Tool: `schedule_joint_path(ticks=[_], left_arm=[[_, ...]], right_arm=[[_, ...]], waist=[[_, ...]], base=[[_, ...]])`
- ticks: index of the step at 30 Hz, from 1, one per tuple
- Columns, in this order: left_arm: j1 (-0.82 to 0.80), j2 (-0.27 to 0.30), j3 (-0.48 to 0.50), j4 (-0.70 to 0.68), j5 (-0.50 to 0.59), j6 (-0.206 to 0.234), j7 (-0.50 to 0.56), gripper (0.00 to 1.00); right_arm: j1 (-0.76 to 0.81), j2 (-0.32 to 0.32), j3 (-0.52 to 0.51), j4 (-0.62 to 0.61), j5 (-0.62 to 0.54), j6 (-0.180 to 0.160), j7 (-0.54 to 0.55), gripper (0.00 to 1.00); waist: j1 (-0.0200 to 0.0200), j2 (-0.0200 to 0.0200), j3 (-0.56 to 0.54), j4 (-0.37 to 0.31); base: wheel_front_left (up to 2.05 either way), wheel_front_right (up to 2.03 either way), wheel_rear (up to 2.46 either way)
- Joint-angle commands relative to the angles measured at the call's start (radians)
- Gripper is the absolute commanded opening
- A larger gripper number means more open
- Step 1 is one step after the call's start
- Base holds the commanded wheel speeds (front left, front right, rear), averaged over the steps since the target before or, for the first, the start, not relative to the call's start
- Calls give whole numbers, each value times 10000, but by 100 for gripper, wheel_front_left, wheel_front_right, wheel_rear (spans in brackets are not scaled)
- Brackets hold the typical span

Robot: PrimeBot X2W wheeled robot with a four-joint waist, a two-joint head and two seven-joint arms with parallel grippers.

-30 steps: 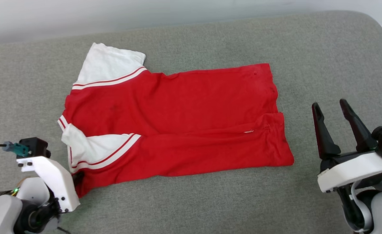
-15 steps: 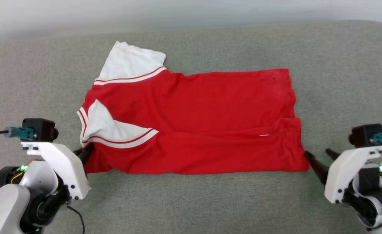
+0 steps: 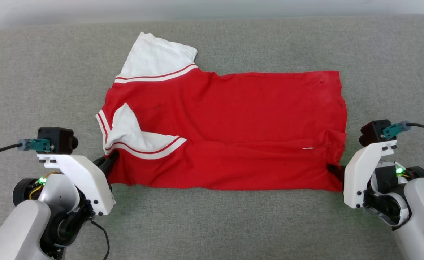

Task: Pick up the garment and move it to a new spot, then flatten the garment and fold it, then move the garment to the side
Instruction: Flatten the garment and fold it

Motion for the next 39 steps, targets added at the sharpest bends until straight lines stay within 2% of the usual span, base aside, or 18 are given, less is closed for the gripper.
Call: schedule_joint_path(ticks=[1,7,11,21,26,30,31,32,33,34,39], left_arm=[[-15,-83,40,37,2,26,-111,0],[273,-400,225,279,-159,56,-667,0],[620,-533,402,246,-262,250,-1027,0],[2474,-361,638,-611,-501,710,-1310,0],[3401,-356,668,-771,-792,938,-1166,0],[3716,-556,544,-343,-994,937,-1062,0],[3698,-608,521,-174,-1025,914,-1091,0],[3612,-697,521,-50,-1041,864,-1181,27],[3478,-789,515,100,-1044,796,-1267,91],[3376,-838,488,256,-1005,746,-1351,100],[2763,-1034,525,761,-675,451,-2031,100]], right_arm=[[189,64,192,246,20,24,49,0],[20,-350,411,-168,203,14,-414,0],[163,-504,619,-468,288,14,-629,0],[1353,-904,593,-1602,431,12,-718,0],[2266,-891,159,-1878,389,12,-490,0],[2873,-641,-159,-1597,294,12,-350,0],[2969,-580,-206,-1507,248,12,-414,16],[3028,-476,-273,-1433,239,12,-503,39],[3092,-368,-314,-1350,243,12,-625,100],[3149,-310,-312,-1274,176,12,-801,100],[3124,-120,-408,-1336,-258,12,-2735,100]], waist=[[0,-1,-85,-7],[0,-1,-574,-3],[0,-1,-983,-13],[0,-1,-2090,39],[0,-1,-2398,36],[0,-1,-2430,4],[0,-1,-2414,-7],[0,-1,-2383,-13],[0,-1,-2334,-18],[0,-1,-2289,-21],[0,-1,-2185,-123]], base=[[0,0,0],[0,0,0],[0,0,0],[0,0,0],[0,0,0],[0,0,0],[0,0,0],[0,0,0],[0,0,0],[0,0,0],[0,0,0]])
